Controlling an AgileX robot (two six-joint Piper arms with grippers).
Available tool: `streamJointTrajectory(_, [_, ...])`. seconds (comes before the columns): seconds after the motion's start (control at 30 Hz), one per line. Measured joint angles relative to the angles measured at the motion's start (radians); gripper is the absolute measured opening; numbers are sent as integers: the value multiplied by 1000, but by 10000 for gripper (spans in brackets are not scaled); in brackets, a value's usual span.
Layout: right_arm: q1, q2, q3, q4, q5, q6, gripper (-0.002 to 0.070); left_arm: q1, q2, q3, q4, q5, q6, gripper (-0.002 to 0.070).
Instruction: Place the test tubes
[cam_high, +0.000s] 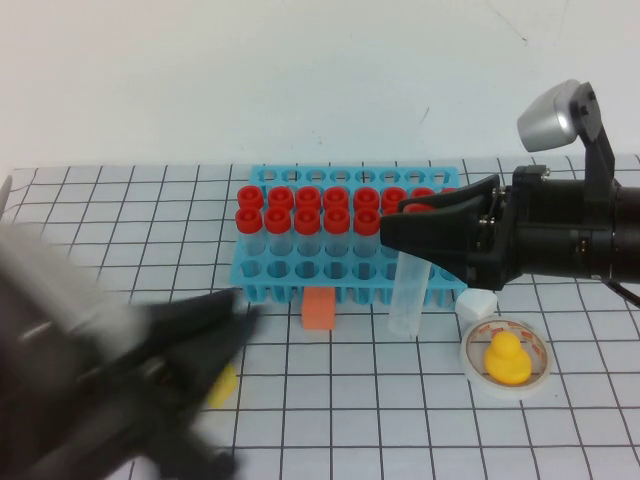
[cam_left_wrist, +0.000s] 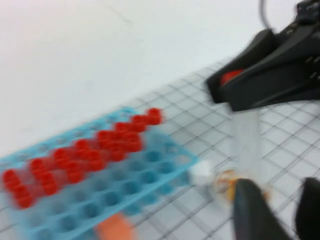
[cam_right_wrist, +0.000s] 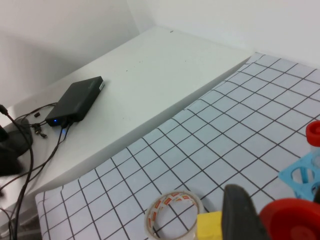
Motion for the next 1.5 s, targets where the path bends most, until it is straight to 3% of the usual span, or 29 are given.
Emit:
streamJointTrajectory(0.07, [0,0,0,0,0,0,275,0,-98,69,-36,-33,66,71])
streamJointTrajectory(0.17, [0,0,0,0,0,0,275,0,-256,163,-56,-38,125,21])
streamJointTrajectory(0.57, [0,0,0,2,-11,0,275,0,-819,356,-66,-87,188,0])
streamJointTrajectory(1.17, [2,0,0,6,-38,-2,274,0,-832,358,-68,-120,181,0])
streamJointTrajectory(1.5, [2,0,0,6,-47,-107,274,0,-832,358,-68,-120,181,0])
